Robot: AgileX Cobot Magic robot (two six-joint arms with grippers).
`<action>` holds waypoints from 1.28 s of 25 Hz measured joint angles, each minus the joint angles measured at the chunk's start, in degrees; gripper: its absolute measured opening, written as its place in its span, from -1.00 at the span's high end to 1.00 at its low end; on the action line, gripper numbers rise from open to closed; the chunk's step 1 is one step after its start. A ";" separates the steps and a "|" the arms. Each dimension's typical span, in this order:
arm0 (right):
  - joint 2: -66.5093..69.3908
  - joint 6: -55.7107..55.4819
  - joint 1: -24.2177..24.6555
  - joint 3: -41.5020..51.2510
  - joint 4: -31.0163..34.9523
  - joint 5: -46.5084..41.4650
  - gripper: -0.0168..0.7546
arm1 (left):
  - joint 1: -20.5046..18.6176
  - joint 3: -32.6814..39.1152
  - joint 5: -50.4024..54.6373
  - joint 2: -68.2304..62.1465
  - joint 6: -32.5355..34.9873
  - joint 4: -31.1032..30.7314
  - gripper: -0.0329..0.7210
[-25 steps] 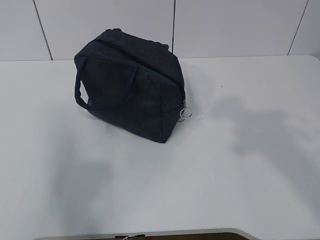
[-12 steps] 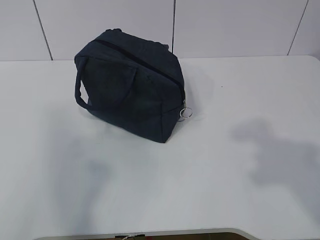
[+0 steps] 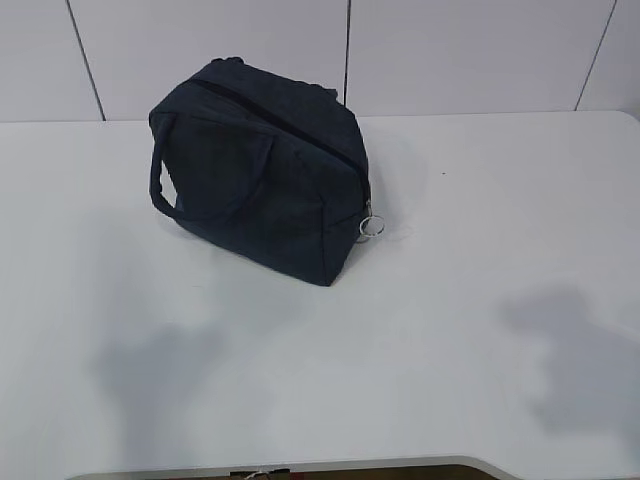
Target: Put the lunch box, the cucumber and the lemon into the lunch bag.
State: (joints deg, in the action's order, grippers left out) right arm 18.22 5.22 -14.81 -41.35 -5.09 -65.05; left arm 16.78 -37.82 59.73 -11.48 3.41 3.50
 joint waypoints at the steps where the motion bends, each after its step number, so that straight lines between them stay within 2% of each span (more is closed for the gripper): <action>1: -0.95 0.01 0.00 0.56 0.20 0.00 -0.02 | 0.00 0.84 0.00 1.45 0.00 0.09 0.04; 10: -7.54 -0.39 0.00 3.55 0.43 -0.28 -0.02 | 0.00 3.77 0.00 10.31 -0.04 1.24 0.04; 18: -11.08 -1.57 0.00 5.08 0.43 -0.40 -0.02 | 0.00 3.77 0.83 10.70 -0.04 1.39 0.04; 26: -18.69 -2.53 0.00 10.63 0.43 -0.28 -0.02 | 0.00 7.39 1.40 10.81 -0.04 1.50 0.04; 32: -19.07 -2.60 0.00 12.25 -0.52 -0.31 -0.01 | -0.09 8.05 2.41 10.81 -0.04 1.63 0.04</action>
State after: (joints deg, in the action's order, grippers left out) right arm -0.85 2.61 -14.81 -29.09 -5.61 -65.36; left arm 16.69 -29.77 62.14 -0.66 3.38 5.12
